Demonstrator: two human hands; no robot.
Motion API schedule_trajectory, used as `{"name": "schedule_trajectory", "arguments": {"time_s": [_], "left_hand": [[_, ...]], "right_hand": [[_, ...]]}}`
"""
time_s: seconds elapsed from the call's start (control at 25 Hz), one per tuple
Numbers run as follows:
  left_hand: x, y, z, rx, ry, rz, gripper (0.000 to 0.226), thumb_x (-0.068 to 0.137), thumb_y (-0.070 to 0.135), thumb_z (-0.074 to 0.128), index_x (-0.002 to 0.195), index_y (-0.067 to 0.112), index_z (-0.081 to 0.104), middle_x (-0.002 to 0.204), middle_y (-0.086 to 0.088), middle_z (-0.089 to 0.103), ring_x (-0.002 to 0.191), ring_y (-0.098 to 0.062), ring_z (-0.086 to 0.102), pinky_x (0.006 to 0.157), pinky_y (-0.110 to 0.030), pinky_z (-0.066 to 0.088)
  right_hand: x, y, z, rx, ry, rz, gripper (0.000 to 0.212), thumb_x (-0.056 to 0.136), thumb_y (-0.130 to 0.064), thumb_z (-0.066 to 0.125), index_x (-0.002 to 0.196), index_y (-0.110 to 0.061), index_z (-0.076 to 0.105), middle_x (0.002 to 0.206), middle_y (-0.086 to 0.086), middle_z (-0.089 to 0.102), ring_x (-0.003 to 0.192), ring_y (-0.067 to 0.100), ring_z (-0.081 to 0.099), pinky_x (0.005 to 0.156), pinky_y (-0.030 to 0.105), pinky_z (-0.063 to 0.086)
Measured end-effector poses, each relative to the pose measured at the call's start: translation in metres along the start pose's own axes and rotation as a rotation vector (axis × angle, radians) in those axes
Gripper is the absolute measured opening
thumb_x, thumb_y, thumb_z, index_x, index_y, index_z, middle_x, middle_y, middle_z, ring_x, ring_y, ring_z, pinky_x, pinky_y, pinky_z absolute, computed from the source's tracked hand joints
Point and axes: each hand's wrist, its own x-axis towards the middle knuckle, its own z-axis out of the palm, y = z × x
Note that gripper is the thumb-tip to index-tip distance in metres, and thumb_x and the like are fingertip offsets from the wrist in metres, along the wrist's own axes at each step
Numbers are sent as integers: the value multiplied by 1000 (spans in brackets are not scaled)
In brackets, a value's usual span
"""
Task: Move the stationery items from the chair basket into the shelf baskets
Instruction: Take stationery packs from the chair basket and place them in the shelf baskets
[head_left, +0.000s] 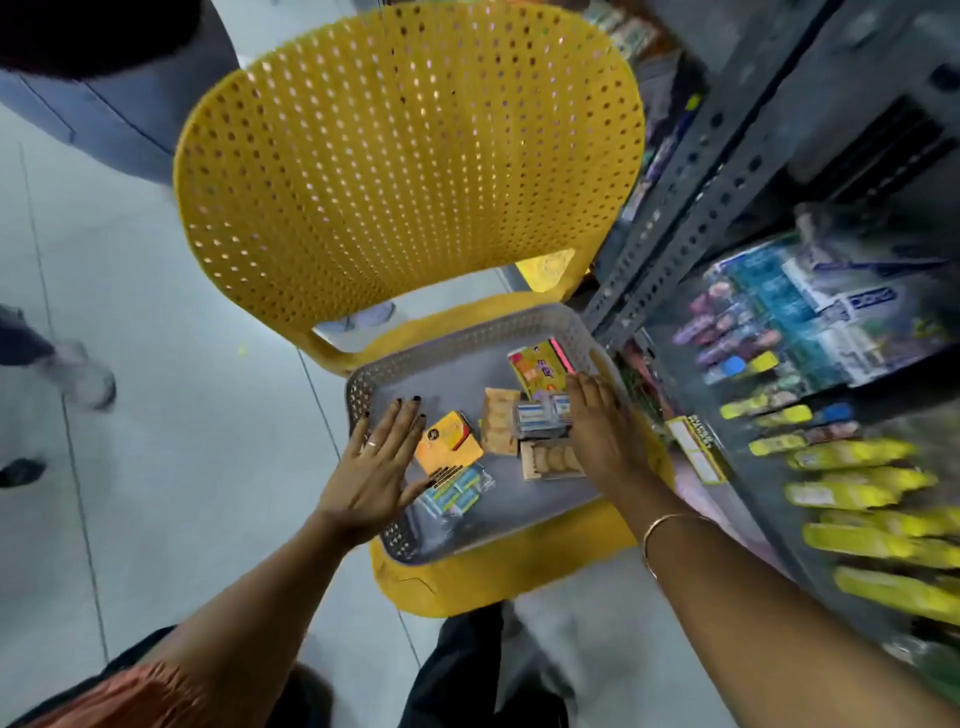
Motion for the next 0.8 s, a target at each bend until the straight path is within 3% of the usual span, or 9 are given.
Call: {"name": "schedule_trajectory", "arguments": {"time_s": [0.2, 0.36, 0.48, 0.6, 0.72, 0.8], "left_hand": [[-11, -16, 33, 73, -52, 60, 76, 94, 61, 13, 144, 5, 21, 150, -14, 23, 142, -20, -3, 112, -41, -4], [-10, -15, 35, 82, -88, 58, 76, 94, 60, 13, 141, 3, 31, 148, -14, 25, 142, -19, -7, 112, -41, -8], [-12, -15, 37, 84, -91, 73, 76, 93, 59, 16, 140, 3, 34, 148, -14, 24, 141, -26, 9, 112, -45, 0], [-11, -16, 36, 77, -79, 78, 74, 92, 58, 21, 139, 3, 38, 147, -15, 25, 136, -32, 26, 107, -49, 11], [-11, -15, 36, 59, -86, 74, 74, 93, 58, 18, 138, 4, 40, 147, -15, 26, 135, -32, 29, 105, -49, 17], [-11, -15, 34, 56, -111, 64, 76, 94, 58, 10, 134, 4, 45, 145, -15, 32, 132, -33, 35, 103, -49, 28]], "right_hand": [[5, 2, 37, 35, 48, 154, 32, 83, 2, 50, 115, 4, 51, 119, 27, 56, 114, 39, 52, 89, 46, 47], [-4, 2, 64, -29, -177, 68, 46, 86, -12, 53, 129, -2, 39, 134, 18, 45, 126, 33, 40, 100, 43, 39], [-5, 5, 73, -87, -164, 18, 49, 81, -14, 59, 126, -4, 40, 130, 15, 47, 122, 31, 42, 95, 41, 44], [-4, 2, 75, -107, -110, 5, 35, 79, -4, 60, 111, -2, 49, 115, 19, 55, 112, 35, 51, 83, 43, 50], [0, 5, 78, -145, -166, -80, 30, 80, -8, 61, 109, -3, 54, 117, 16, 54, 114, 32, 47, 89, 42, 49], [0, 7, 75, -61, -178, -75, 38, 79, -17, 66, 112, -5, 52, 120, 13, 52, 118, 30, 44, 90, 40, 48]]}}
